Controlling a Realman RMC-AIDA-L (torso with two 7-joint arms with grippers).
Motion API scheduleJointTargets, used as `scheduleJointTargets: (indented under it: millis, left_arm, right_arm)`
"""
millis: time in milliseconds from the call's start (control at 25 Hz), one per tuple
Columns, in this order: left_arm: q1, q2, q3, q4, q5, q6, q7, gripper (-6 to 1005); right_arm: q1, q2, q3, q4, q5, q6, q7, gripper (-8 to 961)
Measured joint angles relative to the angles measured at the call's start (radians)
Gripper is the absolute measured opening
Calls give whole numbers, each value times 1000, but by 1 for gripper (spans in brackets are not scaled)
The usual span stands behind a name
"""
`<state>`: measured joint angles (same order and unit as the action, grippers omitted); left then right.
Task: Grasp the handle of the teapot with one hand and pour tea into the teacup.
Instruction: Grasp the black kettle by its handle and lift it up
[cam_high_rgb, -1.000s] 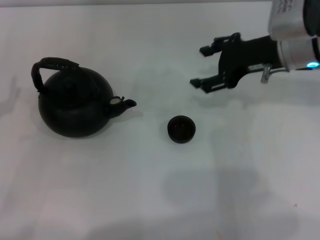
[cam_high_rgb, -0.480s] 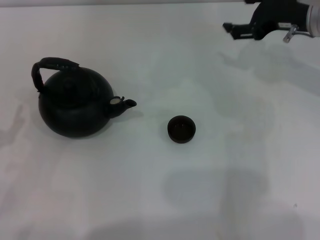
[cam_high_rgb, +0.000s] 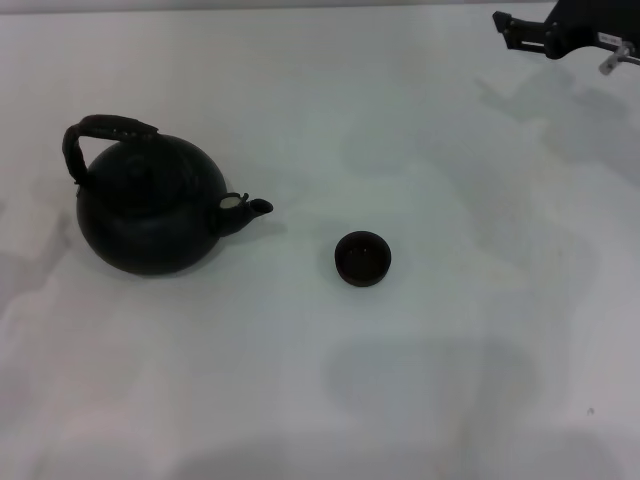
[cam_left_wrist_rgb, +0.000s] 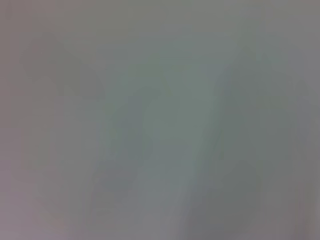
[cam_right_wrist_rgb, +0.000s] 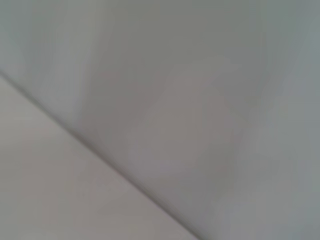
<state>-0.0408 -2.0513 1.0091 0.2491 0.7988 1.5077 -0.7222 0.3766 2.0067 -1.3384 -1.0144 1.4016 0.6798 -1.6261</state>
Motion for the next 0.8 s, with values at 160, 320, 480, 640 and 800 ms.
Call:
scheduleJointTargets:
  millis: [160,320,480,640,800]
  left_arm:
    - [-4,-8,-2,86,55,-89,-64,876]
    - [-9,-10,-4,143,105,-141,-112,876]
    - [-20,-20,-2,234,193,-180,-137,875]
    - [-26,-23,-1,271,262,-171,-140,875]
    - [-21,-23,0,300,322,-158,-144,875]
  right_arm:
    - [-37,-1,34,43,220,19,-174,849]
    - [-56,-2,99,111,386,112,-307,849]
    - [-57,-2,152,168,443,167,-355,848]
    - [-61,-2,179,184,445,177,-367,848]
    - [-73,-1,211,187,459,188,-369,848]
